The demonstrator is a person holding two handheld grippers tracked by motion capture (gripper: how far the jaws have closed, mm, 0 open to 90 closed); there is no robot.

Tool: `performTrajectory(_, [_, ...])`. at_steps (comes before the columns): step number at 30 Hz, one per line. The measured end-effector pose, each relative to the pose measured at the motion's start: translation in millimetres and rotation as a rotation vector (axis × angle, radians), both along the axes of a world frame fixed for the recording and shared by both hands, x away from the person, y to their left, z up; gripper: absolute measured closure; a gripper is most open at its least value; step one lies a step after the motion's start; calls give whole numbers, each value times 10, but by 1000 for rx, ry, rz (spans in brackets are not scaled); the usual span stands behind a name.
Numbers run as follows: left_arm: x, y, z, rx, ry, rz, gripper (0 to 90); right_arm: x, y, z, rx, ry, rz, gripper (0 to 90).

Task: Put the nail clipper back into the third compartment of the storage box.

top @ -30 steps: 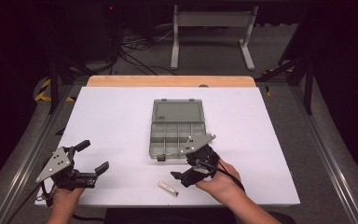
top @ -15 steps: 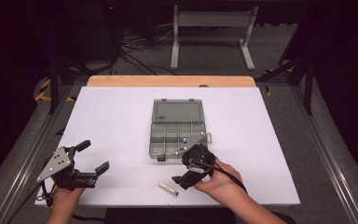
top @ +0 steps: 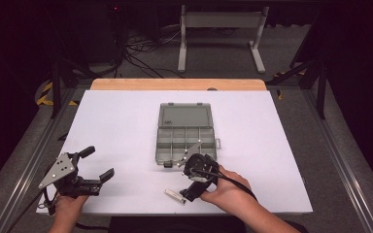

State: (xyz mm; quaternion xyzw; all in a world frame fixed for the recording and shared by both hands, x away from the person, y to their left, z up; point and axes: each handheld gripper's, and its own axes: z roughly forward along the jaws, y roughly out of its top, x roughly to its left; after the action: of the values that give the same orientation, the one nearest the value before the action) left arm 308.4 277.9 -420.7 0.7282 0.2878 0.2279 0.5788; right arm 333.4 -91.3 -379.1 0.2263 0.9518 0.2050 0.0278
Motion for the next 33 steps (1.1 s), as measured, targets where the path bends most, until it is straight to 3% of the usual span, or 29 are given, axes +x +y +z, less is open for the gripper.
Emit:
performTrajectory(8, [-4, 7, 5, 4, 3, -1, 5, -9, 92, -89, 4, 35, 26, 135])
performTrajectory(16, [-3, 7, 5, 2, 3, -3, 4, -42, 163, -198, 41, 50, 30, 149])
performTrajectory(23, [-5, -3, 5, 5, 2, -3, 4, -67, 235, -295, 25, 75, 33, 204])
performTrajectory(33, [-6, 1, 6, 9, 0, -5, 5, -127, 329, -423, -6, 55, 37, 310])
